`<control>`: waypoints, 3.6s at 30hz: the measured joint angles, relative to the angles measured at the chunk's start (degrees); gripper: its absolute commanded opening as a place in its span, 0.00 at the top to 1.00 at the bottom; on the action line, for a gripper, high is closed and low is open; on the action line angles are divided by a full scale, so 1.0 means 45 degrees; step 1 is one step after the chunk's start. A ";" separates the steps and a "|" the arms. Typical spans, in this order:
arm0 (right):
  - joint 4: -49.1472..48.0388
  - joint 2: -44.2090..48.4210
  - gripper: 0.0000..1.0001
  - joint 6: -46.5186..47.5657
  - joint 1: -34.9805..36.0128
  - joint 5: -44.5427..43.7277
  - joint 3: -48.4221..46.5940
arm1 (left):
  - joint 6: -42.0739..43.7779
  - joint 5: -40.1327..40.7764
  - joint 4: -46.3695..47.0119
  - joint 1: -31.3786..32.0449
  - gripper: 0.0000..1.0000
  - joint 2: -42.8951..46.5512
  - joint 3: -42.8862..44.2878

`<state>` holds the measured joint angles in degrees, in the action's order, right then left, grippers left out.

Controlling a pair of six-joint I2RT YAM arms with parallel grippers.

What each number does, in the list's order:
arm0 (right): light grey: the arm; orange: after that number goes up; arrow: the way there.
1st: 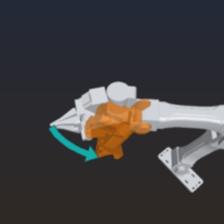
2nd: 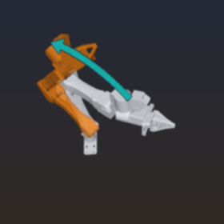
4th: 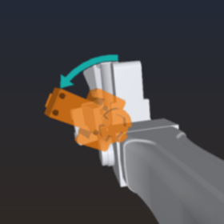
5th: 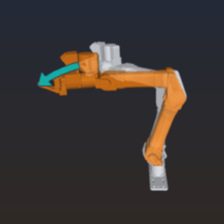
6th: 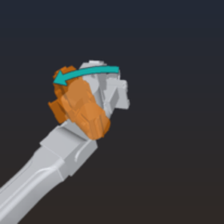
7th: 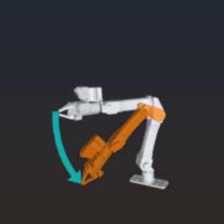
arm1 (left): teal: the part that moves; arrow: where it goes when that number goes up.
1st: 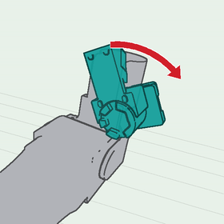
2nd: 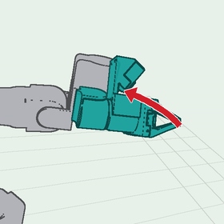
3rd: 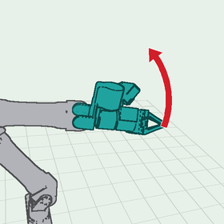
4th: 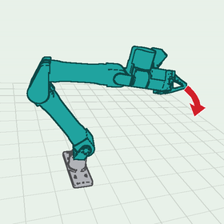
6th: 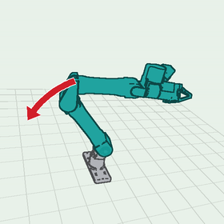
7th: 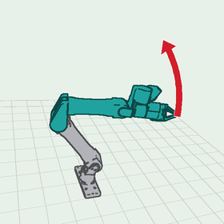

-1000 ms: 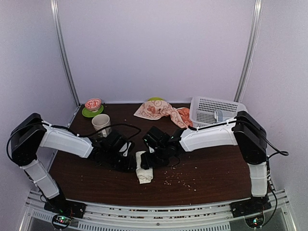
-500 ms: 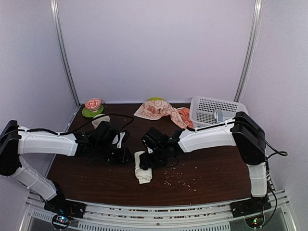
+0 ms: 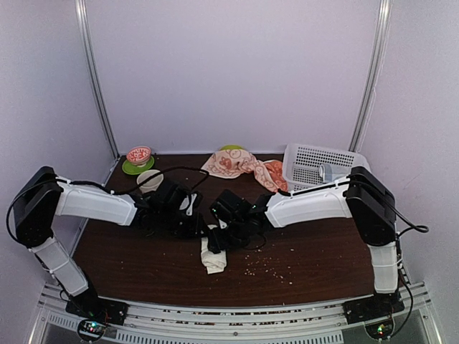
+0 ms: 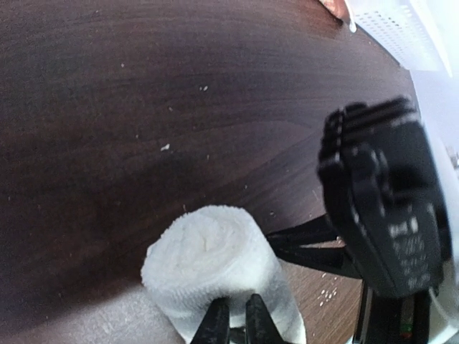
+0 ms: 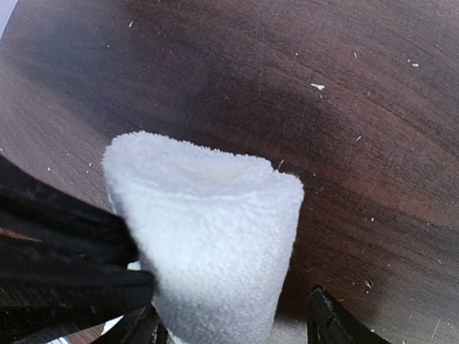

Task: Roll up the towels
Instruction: Roll the towel at the center of the board, then adjust the towel at the center of the board, then pick up the towel from the center of the board.

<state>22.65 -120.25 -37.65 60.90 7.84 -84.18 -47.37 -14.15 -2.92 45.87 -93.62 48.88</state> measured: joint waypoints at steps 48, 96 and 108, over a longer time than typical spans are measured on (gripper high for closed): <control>0.0554 0.1409 0.25 0.0583 0.1098 0.1020 0.1885 | -0.1035 -0.1404 0.3502 -0.0204 0.99 -0.2458 0.0039; -0.0461 0.1452 0.30 -0.1574 0.0238 0.0520 0.2001 | 0.0039 -0.0821 0.0758 -0.0204 0.86 0.0189 -0.0748; -0.0670 0.1515 0.21 -0.2195 0.0223 0.0879 0.1996 | 0.0024 -0.0840 0.1375 -0.0204 0.90 -0.0743 -0.0865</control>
<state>19.64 -113.43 -47.53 61.91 11.79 -75.20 -47.27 -17.93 3.27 44.95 -96.97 44.99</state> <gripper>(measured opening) 0.788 0.102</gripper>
